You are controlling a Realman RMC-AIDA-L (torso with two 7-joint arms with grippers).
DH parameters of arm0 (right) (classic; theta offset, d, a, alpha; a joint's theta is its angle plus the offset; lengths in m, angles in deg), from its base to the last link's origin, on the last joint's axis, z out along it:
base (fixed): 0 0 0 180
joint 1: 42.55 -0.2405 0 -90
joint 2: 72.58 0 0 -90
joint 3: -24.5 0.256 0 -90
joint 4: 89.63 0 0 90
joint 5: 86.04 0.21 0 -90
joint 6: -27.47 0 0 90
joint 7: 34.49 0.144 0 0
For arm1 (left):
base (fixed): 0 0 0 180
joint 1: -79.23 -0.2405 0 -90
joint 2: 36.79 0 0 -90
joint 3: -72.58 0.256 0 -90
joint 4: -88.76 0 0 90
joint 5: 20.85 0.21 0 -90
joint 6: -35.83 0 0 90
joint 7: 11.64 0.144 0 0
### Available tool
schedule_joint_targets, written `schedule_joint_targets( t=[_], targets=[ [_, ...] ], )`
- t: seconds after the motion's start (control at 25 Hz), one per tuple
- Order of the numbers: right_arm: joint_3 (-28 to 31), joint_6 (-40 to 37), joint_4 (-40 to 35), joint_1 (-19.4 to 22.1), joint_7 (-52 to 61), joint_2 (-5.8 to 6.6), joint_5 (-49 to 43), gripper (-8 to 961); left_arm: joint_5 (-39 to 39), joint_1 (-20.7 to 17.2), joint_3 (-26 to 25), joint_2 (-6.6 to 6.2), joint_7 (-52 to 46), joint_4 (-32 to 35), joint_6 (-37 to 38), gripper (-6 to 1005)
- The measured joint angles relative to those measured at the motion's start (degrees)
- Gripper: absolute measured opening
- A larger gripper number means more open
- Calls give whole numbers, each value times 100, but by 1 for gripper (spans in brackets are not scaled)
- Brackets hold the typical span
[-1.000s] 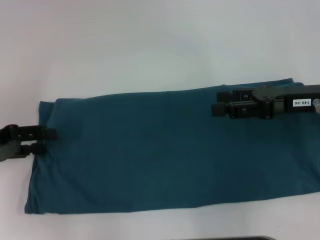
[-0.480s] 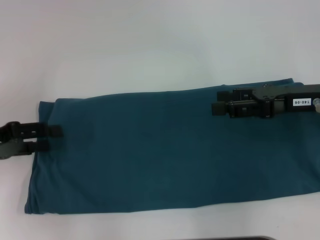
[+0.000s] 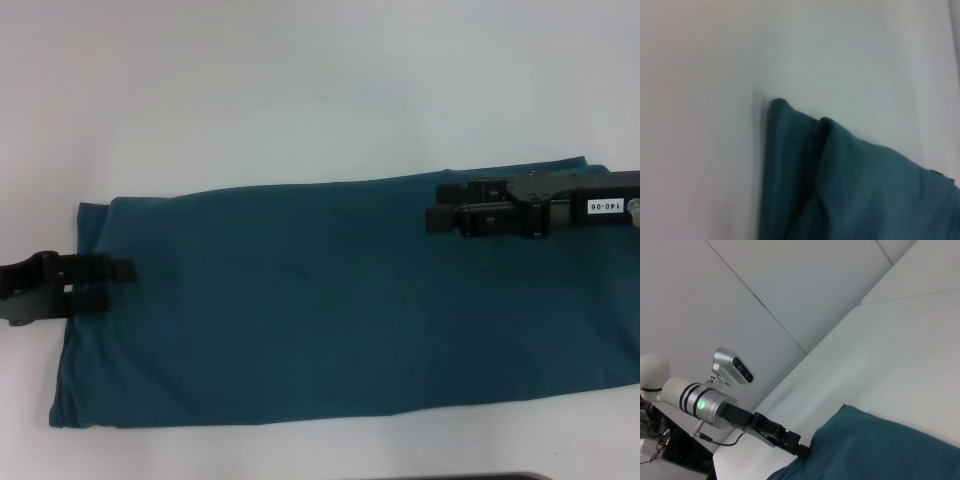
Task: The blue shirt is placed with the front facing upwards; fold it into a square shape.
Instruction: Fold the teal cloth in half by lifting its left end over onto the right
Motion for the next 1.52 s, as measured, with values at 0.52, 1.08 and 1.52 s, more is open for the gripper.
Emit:
schedule_joint_targets(
  t=[0.52, 1.08, 1.52],
  targets=[
    [-17, 1, 0, -4, 56, 0, 3, 807, 146, 74, 22, -19, -100, 1, 33, 750],
    [-23, 22, 0, 2, 175, 18, 3, 806, 260, 223, 22, -148, -389, 297, -49, 750],
    [-24, 26, 0, 26, 154, 17, -6, 805, 370, 272, 11, -175, -372, 404, -140, 751]
  ],
)
